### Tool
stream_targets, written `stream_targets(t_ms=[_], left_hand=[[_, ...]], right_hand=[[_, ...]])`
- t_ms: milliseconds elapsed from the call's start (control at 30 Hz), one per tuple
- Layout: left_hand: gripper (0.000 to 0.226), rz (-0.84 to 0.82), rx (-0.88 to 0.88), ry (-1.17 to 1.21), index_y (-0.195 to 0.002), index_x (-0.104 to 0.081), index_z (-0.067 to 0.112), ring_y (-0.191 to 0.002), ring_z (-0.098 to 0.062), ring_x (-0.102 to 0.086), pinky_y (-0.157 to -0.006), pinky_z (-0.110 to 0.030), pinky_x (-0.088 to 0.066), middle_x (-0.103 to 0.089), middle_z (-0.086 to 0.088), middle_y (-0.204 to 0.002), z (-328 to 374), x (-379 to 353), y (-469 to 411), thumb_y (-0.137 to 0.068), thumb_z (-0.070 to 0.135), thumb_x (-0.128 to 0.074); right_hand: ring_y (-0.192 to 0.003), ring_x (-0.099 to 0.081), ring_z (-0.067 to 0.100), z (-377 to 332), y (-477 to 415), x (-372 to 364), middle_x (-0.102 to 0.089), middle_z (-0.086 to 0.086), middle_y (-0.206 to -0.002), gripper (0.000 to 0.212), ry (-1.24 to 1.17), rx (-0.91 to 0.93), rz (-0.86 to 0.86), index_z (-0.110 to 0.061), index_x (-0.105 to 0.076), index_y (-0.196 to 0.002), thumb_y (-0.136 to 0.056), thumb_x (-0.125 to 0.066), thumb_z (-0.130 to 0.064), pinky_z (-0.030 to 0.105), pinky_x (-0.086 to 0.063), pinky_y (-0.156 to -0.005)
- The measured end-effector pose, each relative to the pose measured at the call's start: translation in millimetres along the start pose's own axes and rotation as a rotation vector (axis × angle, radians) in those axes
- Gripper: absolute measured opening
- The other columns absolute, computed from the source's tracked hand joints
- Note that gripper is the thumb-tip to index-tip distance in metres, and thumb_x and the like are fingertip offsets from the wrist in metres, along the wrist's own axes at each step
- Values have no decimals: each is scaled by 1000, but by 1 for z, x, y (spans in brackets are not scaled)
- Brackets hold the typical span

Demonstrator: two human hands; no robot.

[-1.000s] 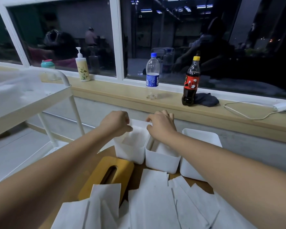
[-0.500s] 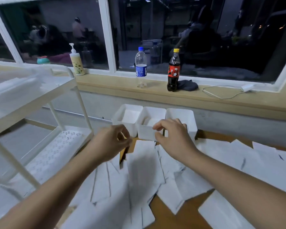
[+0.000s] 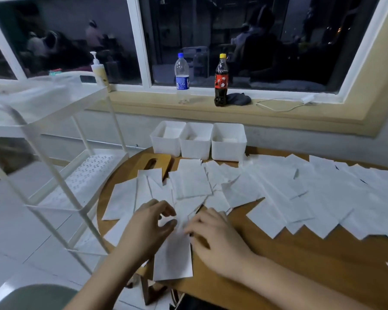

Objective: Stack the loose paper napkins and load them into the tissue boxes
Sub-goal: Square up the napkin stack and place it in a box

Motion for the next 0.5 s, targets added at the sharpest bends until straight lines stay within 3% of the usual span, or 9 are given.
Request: stream_targets(t_ms=[167,333,500], left_hand=[[18,69,41,-26,-95,-66,43,-100,-4,-54,-76,-22,-44,-57,24,-100,-25,-13,27,-91,36,-82],[27,155,79,12,-89,-61,43,-94,-8,-55,-76,-36,-53,-56,24,-94,-35,-20,47,-87,33,-86],[28,178,58,-27,-87,-57,42,-91,-11,-53,-74,-37,-51,-52,23,-93,-36,-23,63,-87,40,-86]], right_hand=[[-123,-46,6,-5,27,-23,-57,-18,-124,25,68,135,-83,-35,-74,-120,-108,-52,-35,33,-34,-104],[-123,-47,6,-5,38,-22,-59,-18,-123,15,131,177,-26,-34,-70,-109,-108,-56,-38,28,-31,-101],[-123,-48,6,5,55,-9,-58,-18,-122,16,175,174,17,-32,-63,-99,-109,-56,-42,32,-34,-100]])
Point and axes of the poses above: each hand's wrist, its own y-axis away from the middle knuckle, its own x-axis out of the back of the hand, z = x × y, the point moved 4 cm from there along -y, towards the middle knuckle
